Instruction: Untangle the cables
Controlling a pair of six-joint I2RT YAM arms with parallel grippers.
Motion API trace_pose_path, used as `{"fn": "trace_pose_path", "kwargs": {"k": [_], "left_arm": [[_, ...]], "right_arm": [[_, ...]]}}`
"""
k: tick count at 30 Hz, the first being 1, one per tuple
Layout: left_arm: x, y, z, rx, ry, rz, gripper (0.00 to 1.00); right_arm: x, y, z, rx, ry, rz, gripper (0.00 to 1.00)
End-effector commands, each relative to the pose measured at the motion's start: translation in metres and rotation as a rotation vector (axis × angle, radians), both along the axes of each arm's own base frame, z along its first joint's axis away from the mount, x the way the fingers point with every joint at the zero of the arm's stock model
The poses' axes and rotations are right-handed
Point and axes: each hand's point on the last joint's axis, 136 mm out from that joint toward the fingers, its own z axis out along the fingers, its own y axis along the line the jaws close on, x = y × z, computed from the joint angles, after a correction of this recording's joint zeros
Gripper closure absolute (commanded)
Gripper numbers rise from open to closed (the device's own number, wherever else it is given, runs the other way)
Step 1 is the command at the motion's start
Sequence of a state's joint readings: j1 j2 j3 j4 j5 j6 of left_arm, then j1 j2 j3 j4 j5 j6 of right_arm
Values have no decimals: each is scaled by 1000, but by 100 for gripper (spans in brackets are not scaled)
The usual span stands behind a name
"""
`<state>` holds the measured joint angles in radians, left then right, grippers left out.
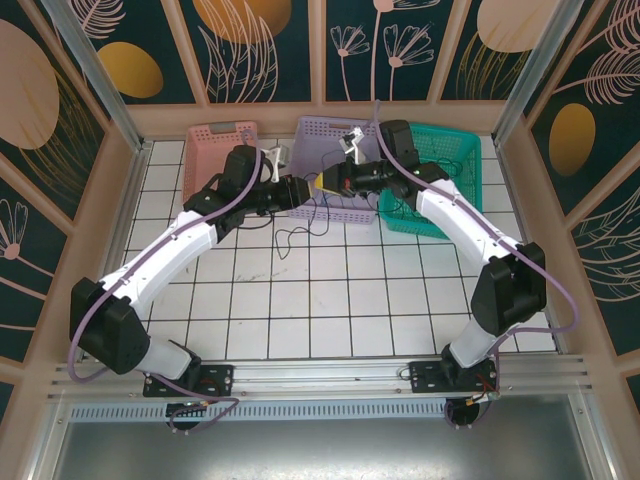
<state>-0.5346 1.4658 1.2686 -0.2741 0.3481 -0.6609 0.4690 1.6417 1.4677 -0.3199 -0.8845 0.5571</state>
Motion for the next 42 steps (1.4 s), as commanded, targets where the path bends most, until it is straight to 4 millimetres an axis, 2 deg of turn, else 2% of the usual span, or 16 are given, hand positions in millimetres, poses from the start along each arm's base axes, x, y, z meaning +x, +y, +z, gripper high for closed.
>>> {"fn": "trace_pose_path", "kwargs": {"k": [1,2,7,10,12,13,14,17,19,23,26,28,30,34,37,42], "left_arm": [[8,15,-3,111,-35,34,95],[8,19,-7,147,-33,39,99],[9,58,-27,408,-27,115,100],[11,78,-28,508,-41,164,100],[11,79,-24,516,-57,160,100],[10,77,-21,506,-60,154,98],[10,74,-19,486,-56,148,85],[7,61,-7,373,-14,154,57],[5,55,7,259,41,208,53],[0,52,35,-72,216,423,47],[-6,42,45,-439,367,520,43],[-10,31,49,-735,487,531,43],[-12,24,55,-920,574,531,41],[-13,12,64,-988,685,517,33],[-16,5,70,-1069,747,509,31],[-23,0,60,-1085,830,534,32]], "right_arm": [[3,-3,7,-31,-50,24,100],[3,-5,4,-57,-60,25,100],[9,-28,-26,-287,-143,-19,100],[8,-39,-39,-399,-196,-23,100],[7,-40,-46,-459,-228,-21,100],[7,-39,-47,-478,-244,-23,100],[8,-36,-47,-489,-258,-31,100],[18,-32,-35,-470,-296,-112,100],[29,-37,-22,-454,-346,-204,100],[35,-43,-6,-412,-467,-371,100],[35,-42,-2,-386,-542,-461,100],[29,-34,-1,-370,-615,-485,100],[20,-28,4,-342,-700,-524,100],[7,-12,7,-308,-789,-522,100],[-1,-4,7,-306,-835,-523,100],[-9,5,14,-272,-855,-500,100]]}}
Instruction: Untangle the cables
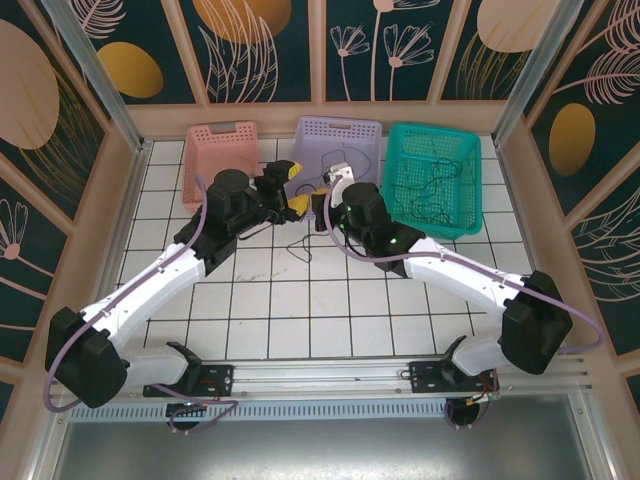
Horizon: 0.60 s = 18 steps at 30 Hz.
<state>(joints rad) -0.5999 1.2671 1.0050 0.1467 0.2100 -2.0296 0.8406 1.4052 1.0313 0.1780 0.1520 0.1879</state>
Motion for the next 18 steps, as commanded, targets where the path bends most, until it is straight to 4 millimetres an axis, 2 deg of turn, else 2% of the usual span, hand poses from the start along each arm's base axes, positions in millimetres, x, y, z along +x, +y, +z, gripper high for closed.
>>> {"fn": "trace_pose_path", "kwargs": {"k": [1,3,4,7,12,18], "left_arm": [[-6,-3,8,-163,109,9,32],[-5,-1,6,-162,116,26,34],[-6,1,-9,-135,144,36,35],[-3,8,-23,-110,157,80,39],[7,8,-29,-89,143,85,43],[15,16,-27,-70,119,118,56]], "right_arm": [[-2,0,36,67,-108,-12,100],[-8,3,37,75,-100,13,100],[-10,3,38,80,-97,21,100],[-23,6,40,95,-83,79,100],[-42,5,34,101,-39,139,100],[-52,3,23,73,1,158,100]]}}
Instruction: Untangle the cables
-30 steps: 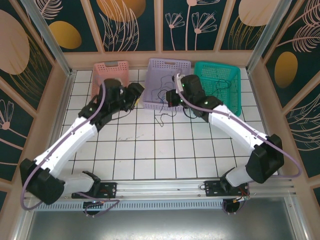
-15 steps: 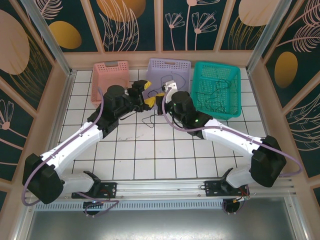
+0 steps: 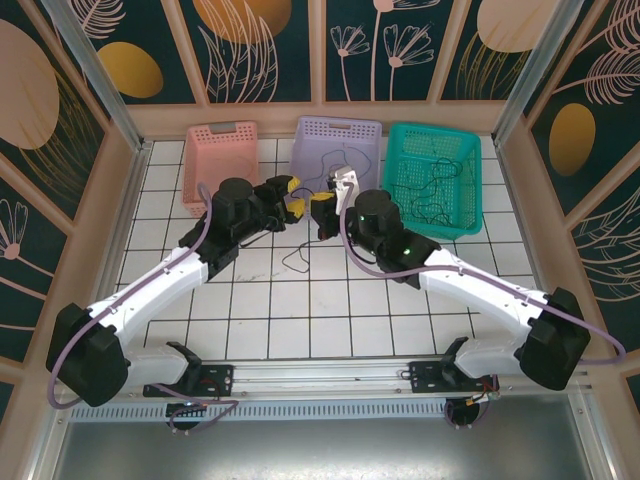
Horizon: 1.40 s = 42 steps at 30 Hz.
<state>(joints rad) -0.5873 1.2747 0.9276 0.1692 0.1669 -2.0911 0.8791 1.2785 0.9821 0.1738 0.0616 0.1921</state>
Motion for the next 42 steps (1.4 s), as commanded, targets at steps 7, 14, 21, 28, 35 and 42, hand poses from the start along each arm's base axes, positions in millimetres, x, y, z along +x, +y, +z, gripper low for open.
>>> {"fn": "trace_pose_path", "kwargs": {"k": [7,14,21,28,35,42], "left_arm": [[15,28,11,13,3,102,77],[23,40,22,118,-69,104,93],[40,45,54,293,-241,80,100],[60,24,109,678,-629,-111,100],[44,15,124,995,-1002,-286,100],[24,0,105,1025,-1157,-440,100]], "right_arm": [[-19,-7,-13,-14,55,37,100],[-22,-10,-24,-48,89,43,100],[-28,-5,-36,-78,144,95,100],[-38,9,-55,-62,353,266,100],[-38,-2,-53,23,465,373,100],[-31,-3,-46,16,467,395,100]]}}
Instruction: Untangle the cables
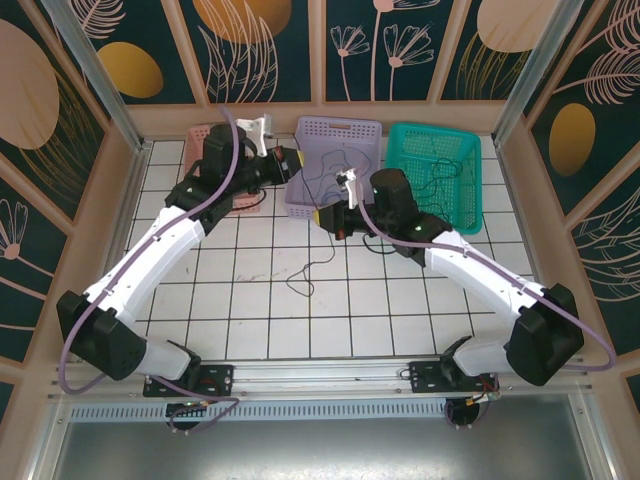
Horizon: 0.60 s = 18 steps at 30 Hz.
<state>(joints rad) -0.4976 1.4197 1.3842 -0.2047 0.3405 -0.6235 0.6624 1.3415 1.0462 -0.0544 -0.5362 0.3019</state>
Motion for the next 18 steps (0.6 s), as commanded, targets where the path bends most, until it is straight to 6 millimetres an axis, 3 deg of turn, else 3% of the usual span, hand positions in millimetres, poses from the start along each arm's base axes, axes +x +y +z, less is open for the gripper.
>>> {"fn": "trace_pose_path", "kwargs": {"k": [1,3,5,8,14,18], "left_arm": [[-7,2,29,22,-205,-73,100],[-11,-2,30,-7,-205,-108,100],[-16,-8,29,-39,-200,-147,100],[-17,-10,25,-48,-182,-162,100],[-16,-11,20,-26,-153,-168,100],[-12,-11,18,-13,-134,-156,100]], "right_arm": [[-14,3,-7,-19,83,79,100],[-11,3,-7,-19,76,63,89],[-6,1,-3,-12,59,33,69],[1,-2,11,18,14,-12,48],[26,-12,44,80,-93,-123,34],[44,-5,64,123,-128,-134,33]]}}
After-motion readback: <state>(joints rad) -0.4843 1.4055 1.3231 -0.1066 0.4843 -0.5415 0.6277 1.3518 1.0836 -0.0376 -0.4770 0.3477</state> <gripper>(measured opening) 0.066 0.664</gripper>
